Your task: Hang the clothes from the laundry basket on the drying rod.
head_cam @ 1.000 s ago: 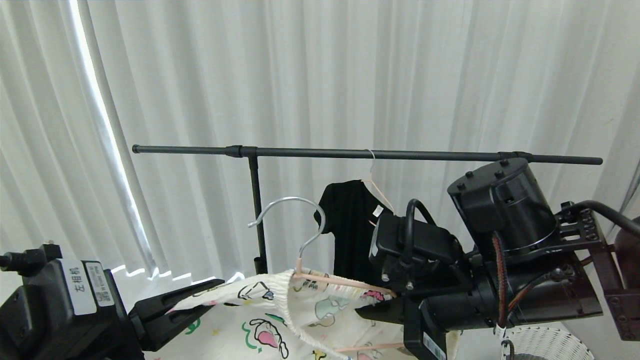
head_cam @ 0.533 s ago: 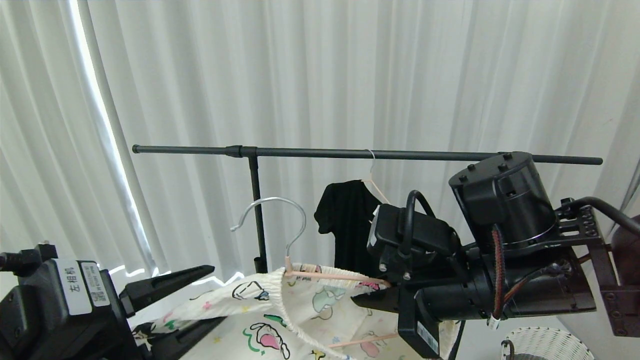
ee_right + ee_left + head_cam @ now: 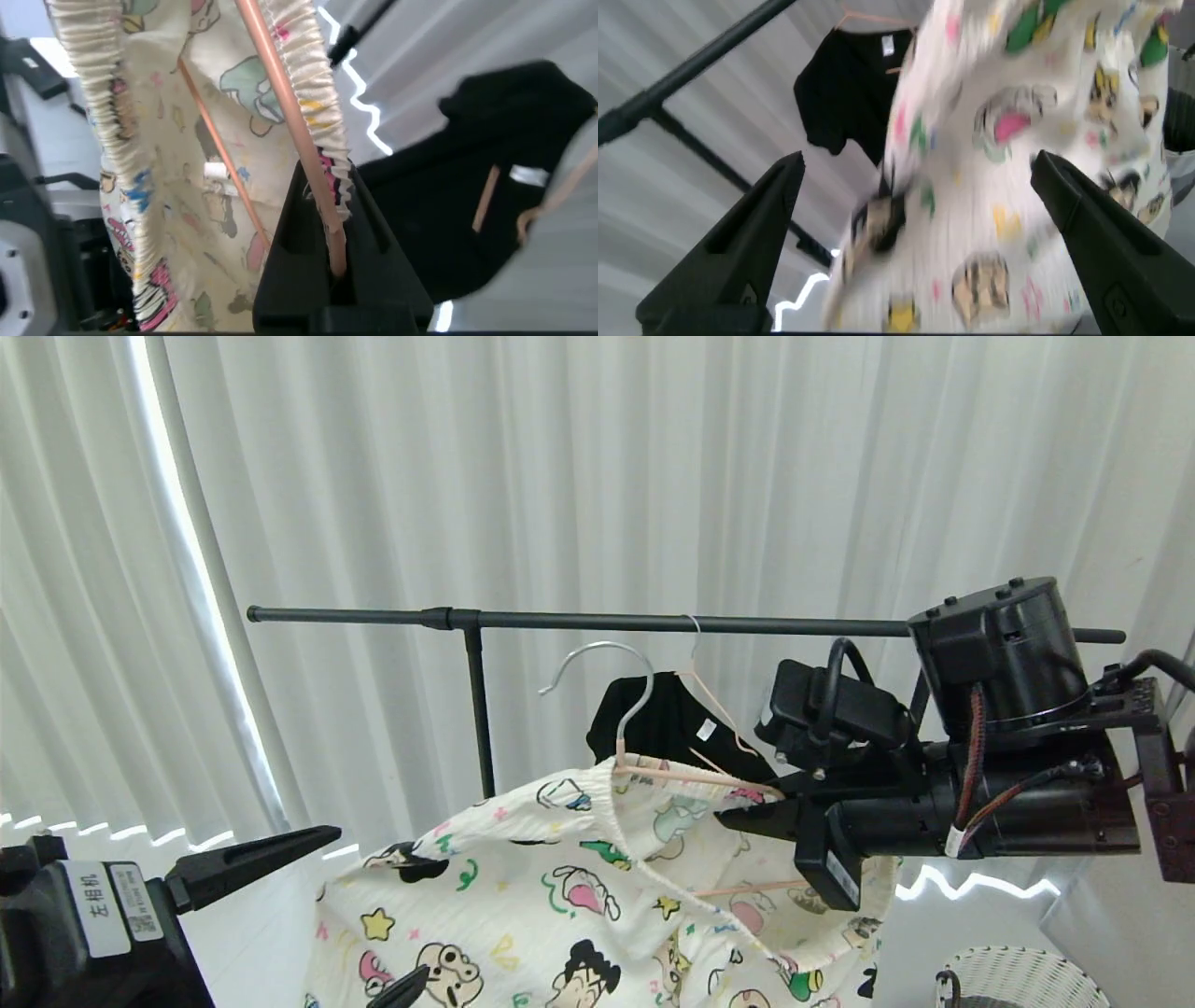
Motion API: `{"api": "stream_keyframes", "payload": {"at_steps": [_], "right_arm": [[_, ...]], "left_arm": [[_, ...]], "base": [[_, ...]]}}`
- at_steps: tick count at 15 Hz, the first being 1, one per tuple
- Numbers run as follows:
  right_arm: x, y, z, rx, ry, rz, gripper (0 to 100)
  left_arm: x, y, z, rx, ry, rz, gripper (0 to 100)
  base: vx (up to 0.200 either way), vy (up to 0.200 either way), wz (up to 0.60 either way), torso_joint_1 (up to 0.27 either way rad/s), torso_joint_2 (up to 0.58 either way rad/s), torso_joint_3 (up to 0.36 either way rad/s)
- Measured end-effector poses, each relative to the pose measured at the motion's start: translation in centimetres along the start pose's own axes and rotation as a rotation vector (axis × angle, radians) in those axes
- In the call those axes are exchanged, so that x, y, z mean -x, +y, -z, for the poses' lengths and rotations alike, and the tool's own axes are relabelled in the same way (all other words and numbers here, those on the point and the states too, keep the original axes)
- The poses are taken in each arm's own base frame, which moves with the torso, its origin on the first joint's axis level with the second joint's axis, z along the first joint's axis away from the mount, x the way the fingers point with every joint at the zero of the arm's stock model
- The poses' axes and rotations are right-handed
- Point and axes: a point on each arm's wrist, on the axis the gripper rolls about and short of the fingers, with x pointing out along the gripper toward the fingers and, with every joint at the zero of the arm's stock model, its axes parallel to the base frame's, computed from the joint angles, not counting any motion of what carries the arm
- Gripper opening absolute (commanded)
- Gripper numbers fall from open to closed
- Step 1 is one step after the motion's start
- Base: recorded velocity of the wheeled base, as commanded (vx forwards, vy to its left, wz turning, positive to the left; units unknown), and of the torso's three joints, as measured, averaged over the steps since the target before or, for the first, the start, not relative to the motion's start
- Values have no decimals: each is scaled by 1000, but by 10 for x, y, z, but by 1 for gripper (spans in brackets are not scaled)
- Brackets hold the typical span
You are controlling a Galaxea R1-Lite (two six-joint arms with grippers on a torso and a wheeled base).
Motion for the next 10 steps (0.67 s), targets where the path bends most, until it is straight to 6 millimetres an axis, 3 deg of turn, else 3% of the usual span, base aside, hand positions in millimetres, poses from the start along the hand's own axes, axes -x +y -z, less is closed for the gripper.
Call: {"api": "stream_keyframes", "payload": {"at_steps": [5, 10], "right_arm": [[18, -7, 4, -7, -15, 46, 0], [29, -4, 4, 45, -34, 52, 0]], "left_arm": [[8, 8, 23, 146, 93, -138, 100], [-4, 19, 46, 242, 263, -205, 100]], "base": [[0, 0, 0, 0, 0, 0], [0, 0, 0, 0, 0, 0]]}}
